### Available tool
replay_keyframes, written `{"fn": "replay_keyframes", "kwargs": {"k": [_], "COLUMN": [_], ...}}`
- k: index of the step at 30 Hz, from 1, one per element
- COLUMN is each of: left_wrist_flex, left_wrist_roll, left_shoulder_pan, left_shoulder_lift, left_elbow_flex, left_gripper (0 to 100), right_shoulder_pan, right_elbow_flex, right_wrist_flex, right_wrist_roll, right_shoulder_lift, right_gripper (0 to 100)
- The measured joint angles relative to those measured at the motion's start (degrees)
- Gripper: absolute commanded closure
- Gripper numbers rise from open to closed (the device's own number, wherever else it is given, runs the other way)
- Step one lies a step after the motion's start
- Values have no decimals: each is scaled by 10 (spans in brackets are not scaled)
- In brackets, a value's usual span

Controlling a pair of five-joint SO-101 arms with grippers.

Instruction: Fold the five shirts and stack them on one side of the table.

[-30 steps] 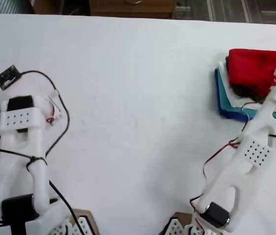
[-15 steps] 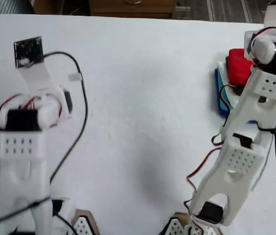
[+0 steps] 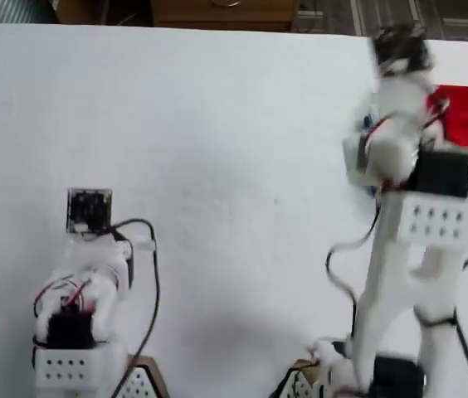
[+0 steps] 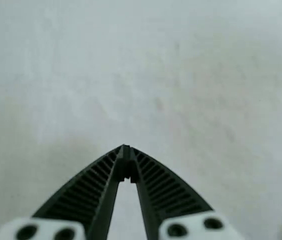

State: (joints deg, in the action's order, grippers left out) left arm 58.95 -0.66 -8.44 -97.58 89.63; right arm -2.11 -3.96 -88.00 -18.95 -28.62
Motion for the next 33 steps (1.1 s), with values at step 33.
{"fn": "replay_keyframes", "kwargs": {"k": [33], "left_wrist_flex": [142], "left_wrist_roll": [-2], "left_shoulder_pan": [0], "left_shoulder_lift": [-55], "left_elbow_flex": [62], "left_gripper": [972], "right_shoulder_pan": [37], "right_elbow_flex": [-927], "right_wrist_flex": [185], "right_wrist_roll": [19], "right_shoulder_lift": [-694], "right_gripper": [978]}}
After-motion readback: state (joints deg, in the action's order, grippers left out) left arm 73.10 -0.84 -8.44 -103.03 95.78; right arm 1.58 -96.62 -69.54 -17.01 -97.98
